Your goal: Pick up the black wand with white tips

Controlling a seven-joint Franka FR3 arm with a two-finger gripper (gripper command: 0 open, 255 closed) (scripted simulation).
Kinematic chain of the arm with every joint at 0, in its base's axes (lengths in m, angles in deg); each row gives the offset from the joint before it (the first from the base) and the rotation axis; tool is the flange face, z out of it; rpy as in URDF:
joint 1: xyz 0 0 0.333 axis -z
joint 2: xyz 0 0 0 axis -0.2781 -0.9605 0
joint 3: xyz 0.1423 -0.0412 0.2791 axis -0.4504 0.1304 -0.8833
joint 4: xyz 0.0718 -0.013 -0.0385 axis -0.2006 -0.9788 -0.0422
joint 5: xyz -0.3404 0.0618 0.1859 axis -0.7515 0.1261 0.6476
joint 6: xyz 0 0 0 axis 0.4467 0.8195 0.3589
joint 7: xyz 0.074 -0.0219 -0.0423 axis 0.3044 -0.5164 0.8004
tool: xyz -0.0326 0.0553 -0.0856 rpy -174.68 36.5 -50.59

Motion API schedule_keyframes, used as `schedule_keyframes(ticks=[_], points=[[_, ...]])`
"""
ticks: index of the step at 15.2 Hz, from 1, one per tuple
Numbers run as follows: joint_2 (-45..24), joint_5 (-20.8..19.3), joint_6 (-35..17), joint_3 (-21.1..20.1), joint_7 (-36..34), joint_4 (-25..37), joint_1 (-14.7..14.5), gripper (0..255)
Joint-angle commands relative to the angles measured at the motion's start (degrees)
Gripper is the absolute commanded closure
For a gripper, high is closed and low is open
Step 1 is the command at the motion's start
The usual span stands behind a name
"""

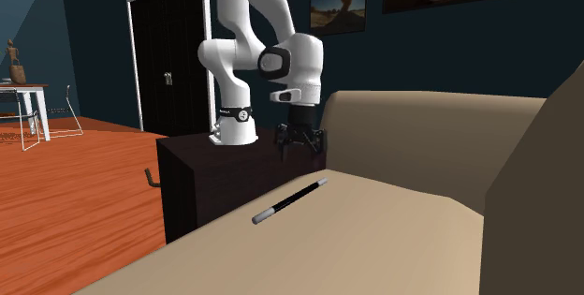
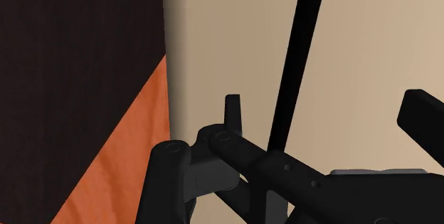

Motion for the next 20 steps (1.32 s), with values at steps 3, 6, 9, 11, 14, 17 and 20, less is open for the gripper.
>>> schedule_keyframes(ticks=[3,6,9,11,14,17,20], points=[[-9.5,-9.7,-5.6,8.9,-13.7,4.2,-5.8,0],[-12.6,-12.4,-7.6,11.7,-16.2,5.5,-8.3,0],[-15.7,-14.6,-9.6,14.5,-18.5,6.9,-10.7,0],[-16.3,-14.9,-10.1,15.1,-18.8,7.2,-11.2,0],[-16.2,-14.9,-10.0,15.0,-18.8,7.1,-11.2,255],[-16.3,-14.9,-10.0,15.0,-18.8,7.1,-11.2,255],[-16.3,-14.9,-10.0,15.0,-18.8,7.2,-11.2,255]])
